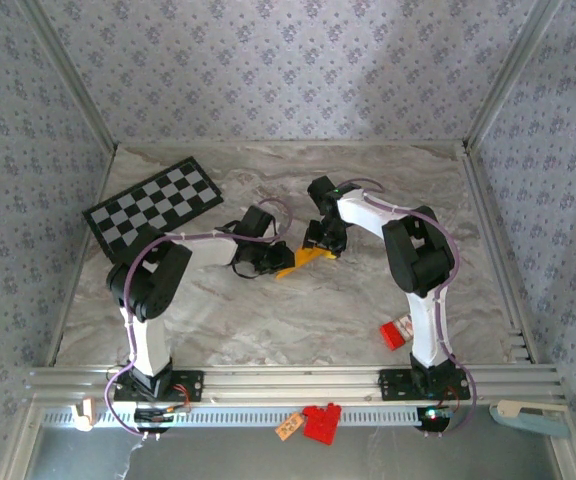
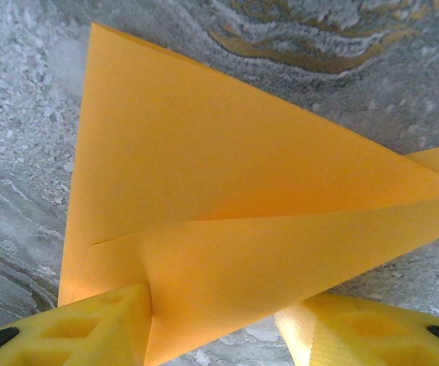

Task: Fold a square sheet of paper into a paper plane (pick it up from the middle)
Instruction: Fold the wing for the fifth time at the center of the table.

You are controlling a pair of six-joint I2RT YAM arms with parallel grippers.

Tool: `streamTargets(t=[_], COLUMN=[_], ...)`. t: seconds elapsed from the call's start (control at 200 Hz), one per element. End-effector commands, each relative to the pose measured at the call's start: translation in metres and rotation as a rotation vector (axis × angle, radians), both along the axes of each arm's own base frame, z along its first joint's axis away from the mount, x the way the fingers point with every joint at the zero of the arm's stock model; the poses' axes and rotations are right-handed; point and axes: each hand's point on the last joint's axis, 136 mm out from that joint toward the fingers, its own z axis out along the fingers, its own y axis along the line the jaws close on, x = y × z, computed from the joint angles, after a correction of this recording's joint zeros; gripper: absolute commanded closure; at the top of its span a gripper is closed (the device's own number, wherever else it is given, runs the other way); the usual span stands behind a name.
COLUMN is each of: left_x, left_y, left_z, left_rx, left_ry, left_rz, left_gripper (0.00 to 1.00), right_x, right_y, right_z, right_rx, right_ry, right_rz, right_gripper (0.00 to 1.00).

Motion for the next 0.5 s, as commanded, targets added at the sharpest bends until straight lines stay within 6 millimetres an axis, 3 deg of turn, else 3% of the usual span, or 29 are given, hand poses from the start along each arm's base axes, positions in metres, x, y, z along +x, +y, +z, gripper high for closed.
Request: streamTargets(t=[0.0, 0.495], left_x=[0.001, 0.0], left_y=[0.005, 0.014], left_z=[-0.011, -0.022], left_rx=[0.034, 0.07], left_ry=[0.037, 0.083], left_rz=[0.024, 0.054], left_gripper=[0.83, 0.85], right_x=[-0.039, -0.041], right_y=[-0.037, -0.037], right_z=[-0.076, -0.076], right_rx=[-0.196, -0.195], right_ry=[0.161, 0.168], right_rz=[0.009, 0.009], right_gripper=[0.47, 0.47])
